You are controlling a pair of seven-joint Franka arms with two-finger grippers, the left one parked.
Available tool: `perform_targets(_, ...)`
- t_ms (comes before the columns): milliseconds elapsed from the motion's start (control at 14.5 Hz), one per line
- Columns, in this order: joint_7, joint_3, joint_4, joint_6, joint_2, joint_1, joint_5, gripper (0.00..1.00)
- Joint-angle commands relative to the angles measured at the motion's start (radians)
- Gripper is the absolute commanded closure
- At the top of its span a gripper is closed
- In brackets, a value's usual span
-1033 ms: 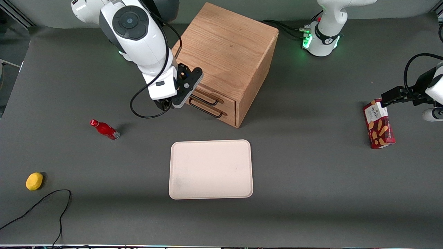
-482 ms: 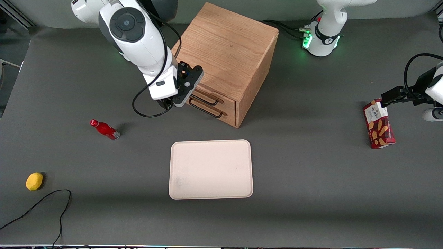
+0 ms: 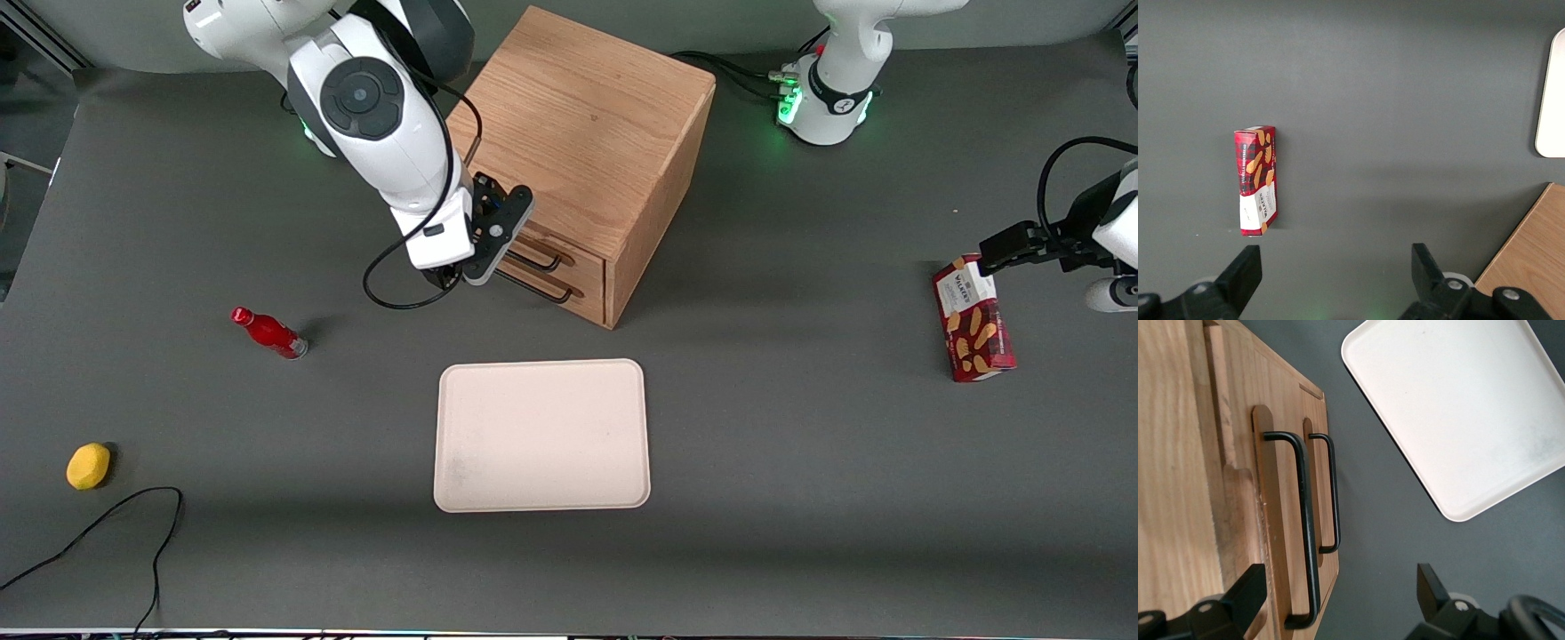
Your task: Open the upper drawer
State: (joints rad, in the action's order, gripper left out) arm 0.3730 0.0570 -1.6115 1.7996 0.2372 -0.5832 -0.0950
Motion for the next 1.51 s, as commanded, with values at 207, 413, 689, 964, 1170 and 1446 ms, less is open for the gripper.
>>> perform_targets(207, 0.027, -0.011, -0.103, 0.107, -0.027, -0.010, -0.019, 0.00)
perform_targets(413, 0.027, -0.011, -0.134, 0.142, -0.026, -0.010, -0.019, 0.00)
perform_targets(689, 0.029, -0.006, -0.171, 0.193, -0.022, -0.010, -0.017, 0.00)
perform_targets(964, 0.032, -0.005, -0.200, 0.236, -0.013, -0.010, -0.015, 0.00)
perform_targets(1170, 0.032, -0.005, -0.220, 0.267, -0.012, -0.010, -0.014, 0.00)
perform_targets(1446, 0.032, -0.005, -0.223, 0.276, -0.003, -0.010, -0.011, 0.00)
